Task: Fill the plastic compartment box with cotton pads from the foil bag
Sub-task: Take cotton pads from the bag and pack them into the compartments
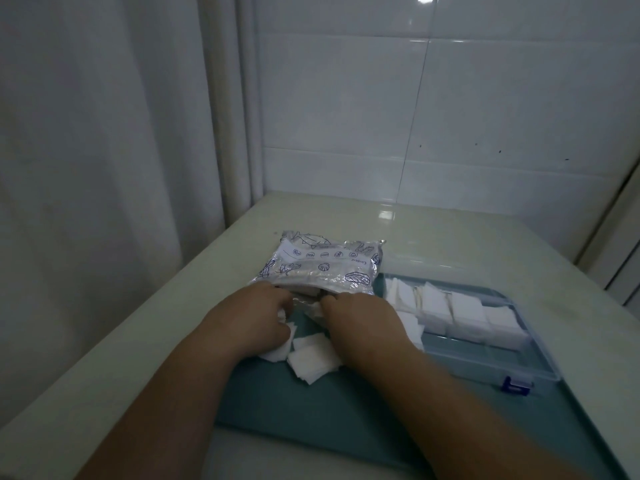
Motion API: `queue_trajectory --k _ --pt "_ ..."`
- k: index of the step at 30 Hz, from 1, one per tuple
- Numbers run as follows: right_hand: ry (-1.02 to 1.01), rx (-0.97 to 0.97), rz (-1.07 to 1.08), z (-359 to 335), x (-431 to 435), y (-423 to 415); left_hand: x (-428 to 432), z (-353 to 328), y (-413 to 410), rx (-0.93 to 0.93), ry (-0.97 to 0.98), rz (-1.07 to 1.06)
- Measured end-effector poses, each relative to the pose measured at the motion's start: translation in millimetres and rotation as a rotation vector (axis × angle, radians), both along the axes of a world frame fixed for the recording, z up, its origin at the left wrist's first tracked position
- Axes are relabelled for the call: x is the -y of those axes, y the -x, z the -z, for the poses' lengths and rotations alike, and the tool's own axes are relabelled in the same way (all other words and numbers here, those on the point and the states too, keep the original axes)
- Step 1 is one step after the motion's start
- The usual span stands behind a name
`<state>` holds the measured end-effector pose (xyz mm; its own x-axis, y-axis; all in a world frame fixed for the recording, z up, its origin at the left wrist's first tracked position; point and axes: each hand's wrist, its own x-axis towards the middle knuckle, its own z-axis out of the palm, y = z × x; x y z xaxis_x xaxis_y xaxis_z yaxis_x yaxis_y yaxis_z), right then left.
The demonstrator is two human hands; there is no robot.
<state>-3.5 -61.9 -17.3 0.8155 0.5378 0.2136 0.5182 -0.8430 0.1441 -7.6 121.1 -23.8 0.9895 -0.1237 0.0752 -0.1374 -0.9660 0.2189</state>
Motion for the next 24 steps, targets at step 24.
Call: queue_trajectory --k 24 --pt "-0.113 -0.057 -0.046 3 5 0 5 6 -2 0.176 0.061 -0.025"
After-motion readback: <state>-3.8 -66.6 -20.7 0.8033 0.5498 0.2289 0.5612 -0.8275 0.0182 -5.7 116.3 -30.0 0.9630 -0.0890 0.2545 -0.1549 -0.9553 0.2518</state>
